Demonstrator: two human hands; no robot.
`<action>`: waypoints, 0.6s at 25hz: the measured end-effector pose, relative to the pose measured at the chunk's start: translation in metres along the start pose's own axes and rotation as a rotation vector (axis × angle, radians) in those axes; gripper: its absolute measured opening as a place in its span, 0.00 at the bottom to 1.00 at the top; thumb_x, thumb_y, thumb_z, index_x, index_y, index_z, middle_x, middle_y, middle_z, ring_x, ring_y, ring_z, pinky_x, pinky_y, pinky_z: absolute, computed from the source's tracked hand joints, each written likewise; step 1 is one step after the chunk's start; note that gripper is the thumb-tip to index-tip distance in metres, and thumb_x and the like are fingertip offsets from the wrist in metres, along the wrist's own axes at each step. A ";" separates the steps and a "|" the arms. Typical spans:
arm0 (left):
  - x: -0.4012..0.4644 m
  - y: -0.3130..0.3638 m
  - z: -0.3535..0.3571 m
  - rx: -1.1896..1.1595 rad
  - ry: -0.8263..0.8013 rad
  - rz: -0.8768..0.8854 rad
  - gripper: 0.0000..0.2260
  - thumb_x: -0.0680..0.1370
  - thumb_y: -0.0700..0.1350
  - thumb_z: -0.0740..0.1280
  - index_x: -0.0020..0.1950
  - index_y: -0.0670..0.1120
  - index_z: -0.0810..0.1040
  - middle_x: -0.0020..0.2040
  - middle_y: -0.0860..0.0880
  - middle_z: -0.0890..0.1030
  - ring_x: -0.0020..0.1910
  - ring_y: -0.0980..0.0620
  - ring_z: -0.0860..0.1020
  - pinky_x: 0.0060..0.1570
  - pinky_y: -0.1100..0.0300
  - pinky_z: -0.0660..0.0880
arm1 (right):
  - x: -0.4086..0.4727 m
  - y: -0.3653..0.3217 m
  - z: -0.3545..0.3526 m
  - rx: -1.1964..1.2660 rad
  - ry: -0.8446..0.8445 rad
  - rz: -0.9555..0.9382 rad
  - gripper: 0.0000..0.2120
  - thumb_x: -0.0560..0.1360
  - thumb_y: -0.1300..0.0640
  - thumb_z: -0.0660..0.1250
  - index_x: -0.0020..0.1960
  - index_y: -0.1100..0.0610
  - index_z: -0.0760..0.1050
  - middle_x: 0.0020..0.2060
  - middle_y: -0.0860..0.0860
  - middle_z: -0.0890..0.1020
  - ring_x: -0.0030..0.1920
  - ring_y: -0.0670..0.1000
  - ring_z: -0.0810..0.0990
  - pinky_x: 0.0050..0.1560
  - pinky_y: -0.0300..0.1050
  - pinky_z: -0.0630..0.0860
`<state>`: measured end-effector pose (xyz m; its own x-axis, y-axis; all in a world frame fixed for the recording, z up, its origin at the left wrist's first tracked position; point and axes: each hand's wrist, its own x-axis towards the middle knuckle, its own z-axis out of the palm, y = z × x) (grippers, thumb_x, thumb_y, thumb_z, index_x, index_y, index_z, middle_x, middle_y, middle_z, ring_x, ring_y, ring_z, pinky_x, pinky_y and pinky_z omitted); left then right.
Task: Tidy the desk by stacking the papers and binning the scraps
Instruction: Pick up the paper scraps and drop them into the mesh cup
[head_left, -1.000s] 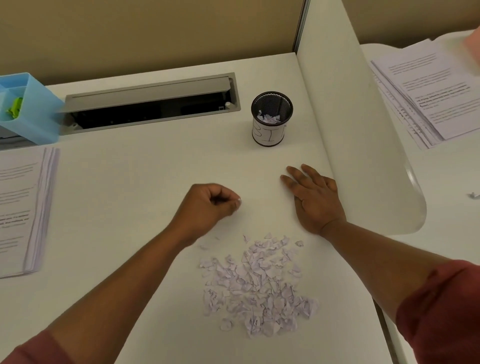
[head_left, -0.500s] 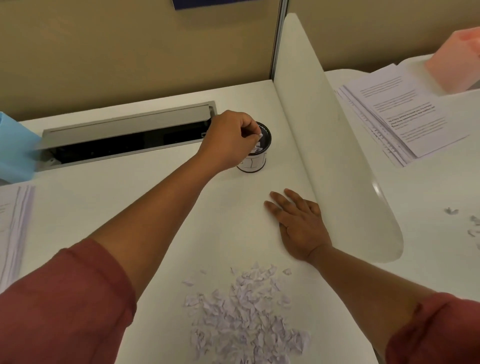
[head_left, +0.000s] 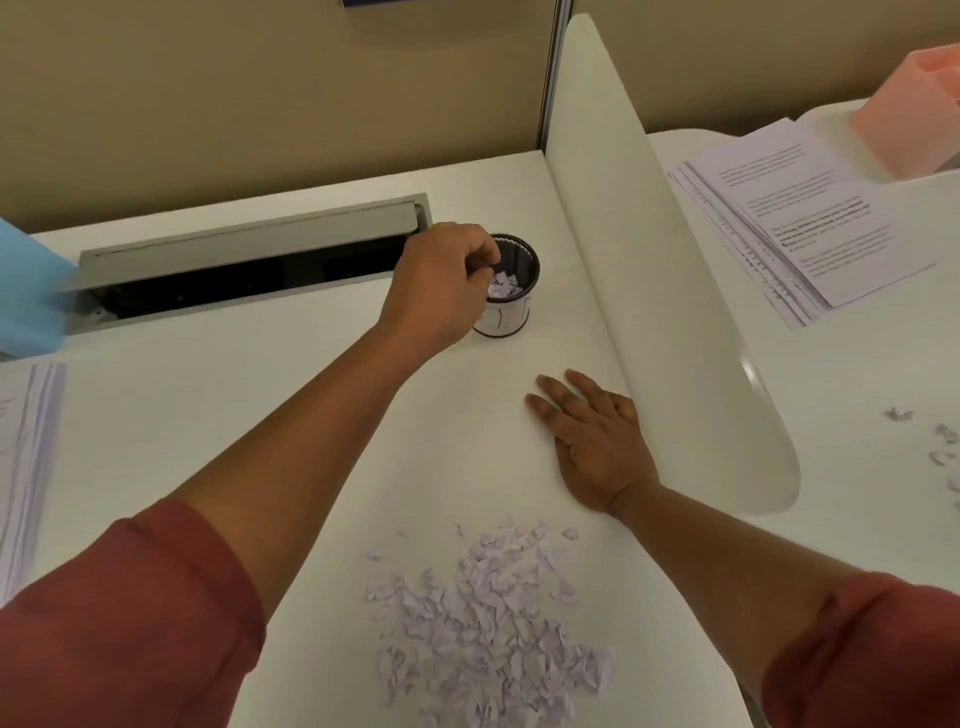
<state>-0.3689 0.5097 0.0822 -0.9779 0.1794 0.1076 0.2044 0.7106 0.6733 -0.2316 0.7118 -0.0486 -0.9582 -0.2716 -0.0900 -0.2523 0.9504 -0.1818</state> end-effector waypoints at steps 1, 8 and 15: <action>-0.015 -0.004 -0.001 -0.007 -0.015 0.001 0.07 0.78 0.39 0.70 0.53 0.48 0.84 0.49 0.52 0.82 0.45 0.55 0.80 0.51 0.57 0.80 | 0.001 0.000 0.000 0.001 -0.006 0.003 0.27 0.79 0.53 0.48 0.77 0.44 0.66 0.78 0.46 0.66 0.79 0.55 0.60 0.70 0.52 0.55; -0.169 -0.036 0.040 -0.043 -0.607 -0.004 0.18 0.79 0.53 0.71 0.69 0.56 0.77 0.68 0.57 0.76 0.65 0.58 0.73 0.68 0.53 0.72 | -0.001 -0.002 0.000 0.012 0.000 0.008 0.27 0.79 0.53 0.47 0.77 0.45 0.66 0.78 0.46 0.66 0.79 0.54 0.59 0.71 0.53 0.55; -0.215 -0.026 0.085 0.233 -0.712 0.375 0.29 0.81 0.63 0.62 0.80 0.58 0.61 0.82 0.53 0.57 0.81 0.49 0.51 0.77 0.47 0.49 | -0.002 -0.002 0.001 0.003 0.023 0.006 0.27 0.79 0.54 0.48 0.76 0.46 0.67 0.77 0.46 0.67 0.79 0.54 0.61 0.70 0.54 0.57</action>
<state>-0.1601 0.5107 -0.0208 -0.5971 0.7635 -0.2461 0.5913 0.6262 0.5082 -0.2294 0.7104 -0.0491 -0.9625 -0.2626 -0.0686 -0.2465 0.9515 -0.1842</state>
